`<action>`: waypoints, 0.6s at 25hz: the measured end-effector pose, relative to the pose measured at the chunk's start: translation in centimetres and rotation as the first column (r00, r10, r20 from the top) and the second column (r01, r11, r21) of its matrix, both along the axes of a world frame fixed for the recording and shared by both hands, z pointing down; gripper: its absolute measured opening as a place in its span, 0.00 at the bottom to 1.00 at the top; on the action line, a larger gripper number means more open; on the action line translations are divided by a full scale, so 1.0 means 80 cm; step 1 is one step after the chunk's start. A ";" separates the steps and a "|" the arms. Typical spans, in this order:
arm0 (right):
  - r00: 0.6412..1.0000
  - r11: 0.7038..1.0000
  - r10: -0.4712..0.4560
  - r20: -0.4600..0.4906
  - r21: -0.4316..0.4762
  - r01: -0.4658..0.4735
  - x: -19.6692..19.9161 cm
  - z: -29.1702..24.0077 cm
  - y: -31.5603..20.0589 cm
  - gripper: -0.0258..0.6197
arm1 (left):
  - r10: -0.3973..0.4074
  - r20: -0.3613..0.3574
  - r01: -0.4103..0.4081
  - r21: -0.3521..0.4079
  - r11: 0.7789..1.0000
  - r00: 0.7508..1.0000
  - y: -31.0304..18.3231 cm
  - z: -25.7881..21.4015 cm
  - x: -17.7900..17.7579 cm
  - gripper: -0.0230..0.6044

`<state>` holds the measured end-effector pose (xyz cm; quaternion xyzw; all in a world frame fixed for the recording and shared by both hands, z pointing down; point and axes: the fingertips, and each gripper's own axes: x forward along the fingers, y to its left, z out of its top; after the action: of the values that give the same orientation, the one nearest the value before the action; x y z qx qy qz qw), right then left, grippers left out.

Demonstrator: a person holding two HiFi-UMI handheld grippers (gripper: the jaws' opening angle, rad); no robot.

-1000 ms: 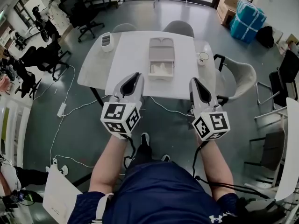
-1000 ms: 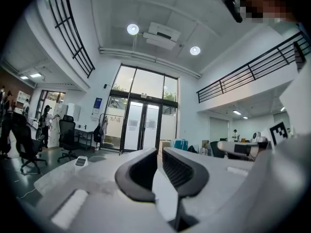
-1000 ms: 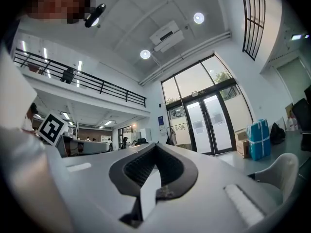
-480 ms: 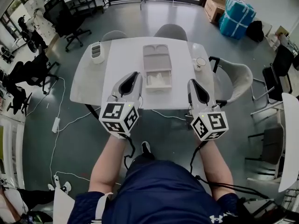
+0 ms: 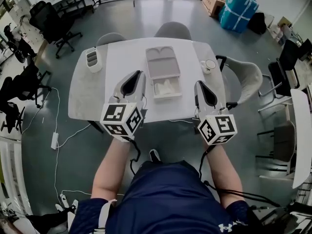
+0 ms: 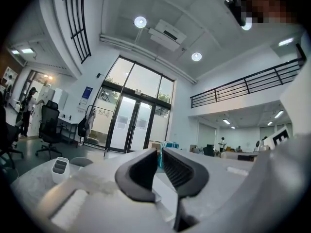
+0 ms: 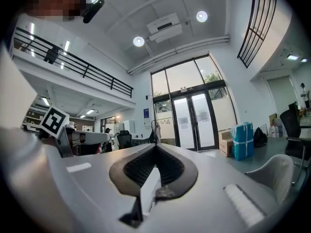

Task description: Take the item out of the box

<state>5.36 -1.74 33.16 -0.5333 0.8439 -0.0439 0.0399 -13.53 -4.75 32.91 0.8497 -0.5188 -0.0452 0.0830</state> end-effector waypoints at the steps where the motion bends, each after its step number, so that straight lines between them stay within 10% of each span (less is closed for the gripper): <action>1: 1.000 1.000 0.006 -0.006 -0.005 -0.006 -0.005 0.002 -0.003 0.04 | 0.006 -0.003 -0.006 -0.001 1.000 1.000 -0.006 0.002 -0.004 0.10; 15: 0.995 0.994 0.092 -0.036 -0.048 -0.093 0.018 0.033 -0.071 0.04 | 0.025 -0.022 -0.026 -0.054 0.998 0.999 -0.087 0.042 -0.008 0.10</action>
<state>6.79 -7.40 35.78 -0.5733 0.8175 -0.0539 0.0146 -14.19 -11.72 36.29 0.8531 -0.5081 -0.0392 0.1119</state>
